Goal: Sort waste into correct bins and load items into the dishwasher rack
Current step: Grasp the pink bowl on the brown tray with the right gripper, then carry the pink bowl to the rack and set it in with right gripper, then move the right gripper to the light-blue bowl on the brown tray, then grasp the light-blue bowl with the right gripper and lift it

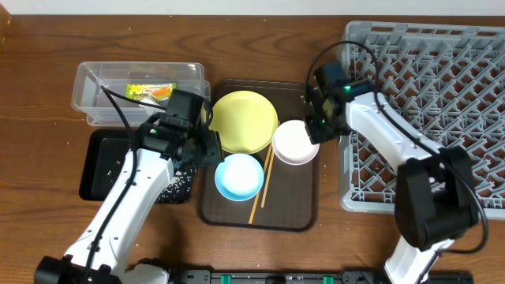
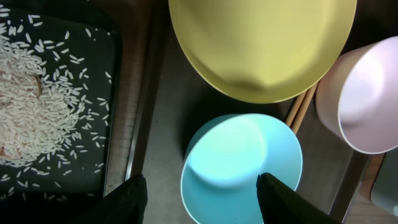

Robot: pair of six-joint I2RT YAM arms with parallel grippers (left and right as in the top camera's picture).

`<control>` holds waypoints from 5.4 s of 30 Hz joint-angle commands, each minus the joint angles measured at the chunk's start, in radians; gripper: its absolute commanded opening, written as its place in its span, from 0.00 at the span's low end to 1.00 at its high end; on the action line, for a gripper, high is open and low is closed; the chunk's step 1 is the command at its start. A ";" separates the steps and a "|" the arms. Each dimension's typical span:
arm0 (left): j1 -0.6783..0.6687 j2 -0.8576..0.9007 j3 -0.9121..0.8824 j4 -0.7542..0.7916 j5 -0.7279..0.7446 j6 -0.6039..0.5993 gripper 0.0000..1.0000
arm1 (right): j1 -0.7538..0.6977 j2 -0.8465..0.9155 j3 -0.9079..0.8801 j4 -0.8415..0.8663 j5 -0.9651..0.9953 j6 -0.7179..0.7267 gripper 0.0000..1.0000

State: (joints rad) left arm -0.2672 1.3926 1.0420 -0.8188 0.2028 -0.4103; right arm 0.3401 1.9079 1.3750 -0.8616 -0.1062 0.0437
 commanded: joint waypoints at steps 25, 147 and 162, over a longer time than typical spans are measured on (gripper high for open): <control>0.003 0.005 0.007 0.053 -0.267 0.014 0.60 | -0.189 -0.290 0.073 0.546 0.917 -0.242 0.01; 0.430 -0.004 0.007 0.012 -0.184 -0.047 0.65 | 0.286 -0.077 0.177 0.006 0.227 0.146 0.02; 0.430 -0.004 0.007 0.012 -0.184 -0.047 0.65 | -0.105 -0.217 0.197 0.188 0.942 0.142 0.01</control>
State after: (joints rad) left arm 0.1581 1.3926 1.0420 -0.8043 0.0200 -0.4484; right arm 0.2863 1.6917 1.5639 -0.7040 0.5831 0.1764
